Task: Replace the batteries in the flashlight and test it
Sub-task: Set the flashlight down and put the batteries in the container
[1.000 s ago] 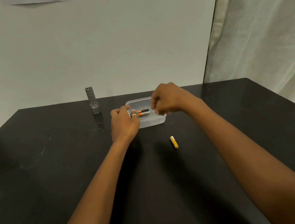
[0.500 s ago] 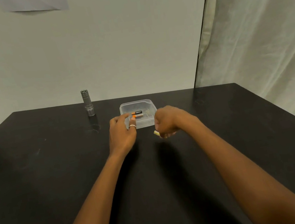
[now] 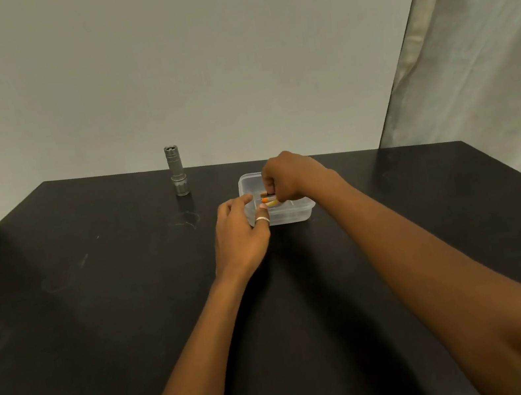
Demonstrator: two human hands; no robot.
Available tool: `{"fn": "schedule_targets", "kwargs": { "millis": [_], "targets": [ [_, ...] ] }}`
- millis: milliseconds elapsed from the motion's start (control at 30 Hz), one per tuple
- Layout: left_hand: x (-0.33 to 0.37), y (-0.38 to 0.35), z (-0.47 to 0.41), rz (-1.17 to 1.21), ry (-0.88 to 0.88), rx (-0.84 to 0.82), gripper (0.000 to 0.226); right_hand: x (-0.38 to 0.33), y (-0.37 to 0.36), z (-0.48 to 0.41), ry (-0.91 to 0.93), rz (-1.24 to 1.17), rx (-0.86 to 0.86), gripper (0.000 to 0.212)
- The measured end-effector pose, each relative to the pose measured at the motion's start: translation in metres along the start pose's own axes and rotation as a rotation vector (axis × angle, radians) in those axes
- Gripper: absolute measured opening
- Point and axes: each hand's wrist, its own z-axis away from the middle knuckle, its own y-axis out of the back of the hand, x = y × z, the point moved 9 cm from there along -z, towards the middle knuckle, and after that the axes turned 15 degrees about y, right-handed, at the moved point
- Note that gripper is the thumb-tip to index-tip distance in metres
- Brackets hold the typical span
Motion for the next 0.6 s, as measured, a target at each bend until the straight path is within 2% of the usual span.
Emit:
{"fn": "schedule_targets", "kwargs": {
  "millis": [200,367,600],
  "targets": [
    [-0.001,-0.003,-0.001,-0.014,0.007,0.002,0.047,0.013,-0.016,-0.006,-0.014,-0.053,-0.025,0.038],
    [0.000,-0.003,-0.001,-0.023,0.006,-0.003,0.047,0.015,-0.019,-0.011,-0.005,-0.084,-0.033,0.027],
    [-0.001,-0.004,-0.002,-0.035,0.012,-0.010,0.048,0.019,-0.019,-0.010,0.004,-0.117,0.004,0.030]
  ]
}}
